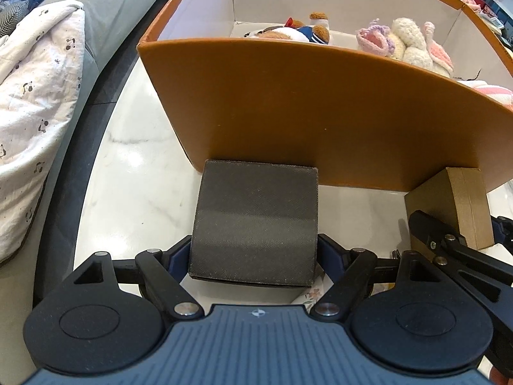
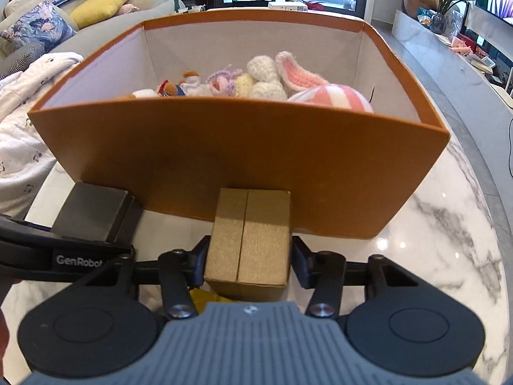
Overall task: Organize objects
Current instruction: 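Close the left gripper on the grey block while the right gripper grasps the cardboard box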
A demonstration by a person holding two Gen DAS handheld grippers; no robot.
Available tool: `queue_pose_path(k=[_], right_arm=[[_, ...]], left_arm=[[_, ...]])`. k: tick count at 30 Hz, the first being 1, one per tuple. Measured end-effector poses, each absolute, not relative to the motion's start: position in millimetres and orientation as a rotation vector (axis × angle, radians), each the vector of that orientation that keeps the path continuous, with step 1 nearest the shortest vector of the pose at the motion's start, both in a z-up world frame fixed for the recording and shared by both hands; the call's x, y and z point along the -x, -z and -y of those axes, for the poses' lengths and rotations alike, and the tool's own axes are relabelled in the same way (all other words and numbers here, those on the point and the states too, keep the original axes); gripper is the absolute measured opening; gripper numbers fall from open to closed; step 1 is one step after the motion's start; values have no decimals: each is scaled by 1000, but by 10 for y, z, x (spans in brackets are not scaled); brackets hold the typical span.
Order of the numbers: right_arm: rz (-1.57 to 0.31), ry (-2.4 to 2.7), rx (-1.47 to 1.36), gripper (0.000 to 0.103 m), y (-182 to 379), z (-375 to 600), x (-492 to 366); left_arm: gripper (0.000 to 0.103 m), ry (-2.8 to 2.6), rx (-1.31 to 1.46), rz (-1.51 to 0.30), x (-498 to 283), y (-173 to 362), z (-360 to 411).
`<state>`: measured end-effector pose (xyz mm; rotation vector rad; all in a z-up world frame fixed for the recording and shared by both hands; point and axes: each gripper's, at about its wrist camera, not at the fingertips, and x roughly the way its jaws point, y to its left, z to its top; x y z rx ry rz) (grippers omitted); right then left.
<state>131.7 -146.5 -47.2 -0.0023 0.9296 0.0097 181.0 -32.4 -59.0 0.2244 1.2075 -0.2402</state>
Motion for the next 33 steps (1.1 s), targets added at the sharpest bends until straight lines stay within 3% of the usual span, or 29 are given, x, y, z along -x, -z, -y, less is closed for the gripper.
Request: queue_pose_path(k=[11, 18, 26, 31, 33], right_arm=[[-940, -8, 23, 52, 594, 1435, -1332], [-945, 28, 18, 80, 628, 1500, -1351], [-941, 34, 30, 80, 608, 1473, -1322], [-927, 20, 28, 70, 577, 1480, -1277], [-922, 11, 41, 59, 563, 1460, -1256]], left_arm=[[92, 244, -223, -1205, -1744, 584, 317], [97, 249, -228, -1202, -1711, 588, 315], [103, 234, -220, -1206, -1771, 588, 301], [103, 235, -219, -1200, -1779, 586, 309], [103, 234, -218, -1207, -1800, 600, 291]])
